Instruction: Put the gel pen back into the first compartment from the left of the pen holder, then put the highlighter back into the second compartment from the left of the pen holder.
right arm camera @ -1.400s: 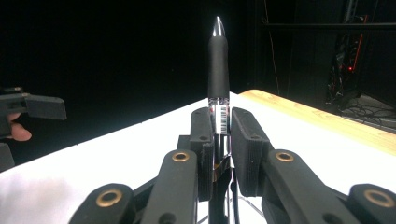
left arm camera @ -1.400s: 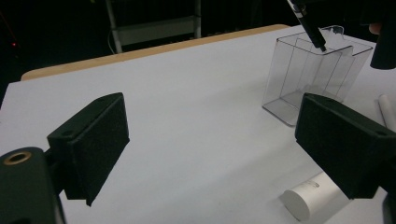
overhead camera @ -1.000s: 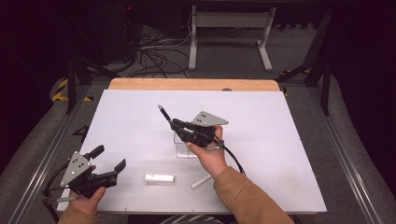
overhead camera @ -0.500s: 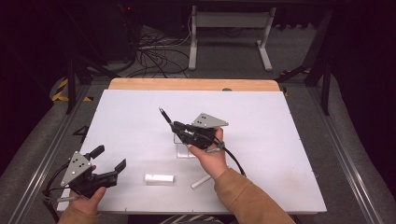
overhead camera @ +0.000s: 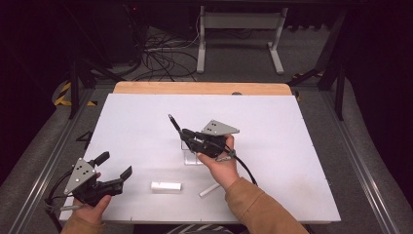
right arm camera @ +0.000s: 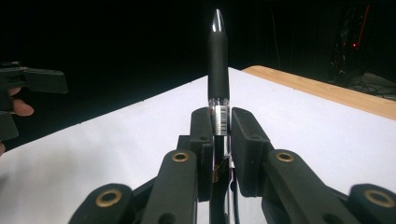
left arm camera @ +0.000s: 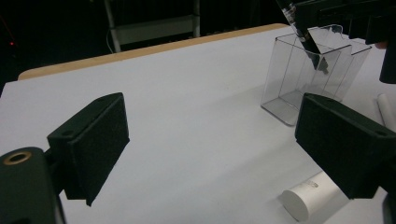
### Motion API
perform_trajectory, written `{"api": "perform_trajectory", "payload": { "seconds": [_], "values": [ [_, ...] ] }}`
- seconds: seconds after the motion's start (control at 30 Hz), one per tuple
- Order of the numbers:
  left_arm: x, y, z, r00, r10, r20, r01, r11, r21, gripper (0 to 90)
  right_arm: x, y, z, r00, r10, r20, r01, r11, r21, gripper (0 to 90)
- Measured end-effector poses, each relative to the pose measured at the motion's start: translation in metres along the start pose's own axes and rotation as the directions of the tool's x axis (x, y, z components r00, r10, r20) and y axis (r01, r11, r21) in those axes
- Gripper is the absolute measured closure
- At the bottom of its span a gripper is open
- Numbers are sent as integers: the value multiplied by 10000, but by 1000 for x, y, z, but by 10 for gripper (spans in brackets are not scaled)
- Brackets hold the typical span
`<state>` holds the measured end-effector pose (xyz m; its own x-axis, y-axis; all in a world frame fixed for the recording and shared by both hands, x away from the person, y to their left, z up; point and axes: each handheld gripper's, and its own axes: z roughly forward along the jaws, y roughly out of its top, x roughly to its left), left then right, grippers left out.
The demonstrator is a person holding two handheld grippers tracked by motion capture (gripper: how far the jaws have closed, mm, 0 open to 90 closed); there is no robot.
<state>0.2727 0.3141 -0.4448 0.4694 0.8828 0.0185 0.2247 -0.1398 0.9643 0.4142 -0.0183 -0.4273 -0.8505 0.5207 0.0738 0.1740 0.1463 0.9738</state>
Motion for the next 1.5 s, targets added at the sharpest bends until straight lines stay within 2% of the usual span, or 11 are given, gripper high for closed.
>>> {"api": "perform_trajectory", "payload": {
  "seconds": [0.13,0.33,0.4,0.6,0.63,0.67,0.7,1.0,1.3,1.5],
  "values": [
    [0,0,0,10000,9,-2,-9,10000,6,105,0,0,0,10000,93,19,-93,9999,82,784],
    [0,0,0,10000,-13,7,13,10000,7,105,-4,5,-7,9983,428,396,-420,9989,-212,610],
    [0,0,1,10000,-2,6,2,10000,11,105,-5,9,-11,9981,326,527,-311,9991,-293,569],
    [0,2,3,10000,17,71,-17,10000,-16,105,-3,19,-26,9977,-76,680,116,9982,-585,366],
    [0,2,3,10000,21,83,-21,10000,-14,105,-3,21,-30,9969,-54,788,100,9983,-574,345],
    [0,2,4,9999,2,105,-2,10000,3,105,-2,22,-34,9944,350,999,-317,9989,-350,323],
    [0,3,5,9999,27,115,-27,10000,-12,105,-3,24,-37,9942,335,1022,-306,9991,-292,304],
    [0,4,8,9998,63,192,-62,10000,-18,105,-6,34,-61,9941,150,1072,-110,9992,-385,237],
    [-1,4,7,9998,65,174,-65,10000,-14,105,-8,35,-74,9970,-170,752,185,9996,-193,176],
    [-1,5,7,9998,76,182,-76,10000,-36,105,-9,36,-86,9974,-262,677,278,9993,-236,169]
  ]
}}
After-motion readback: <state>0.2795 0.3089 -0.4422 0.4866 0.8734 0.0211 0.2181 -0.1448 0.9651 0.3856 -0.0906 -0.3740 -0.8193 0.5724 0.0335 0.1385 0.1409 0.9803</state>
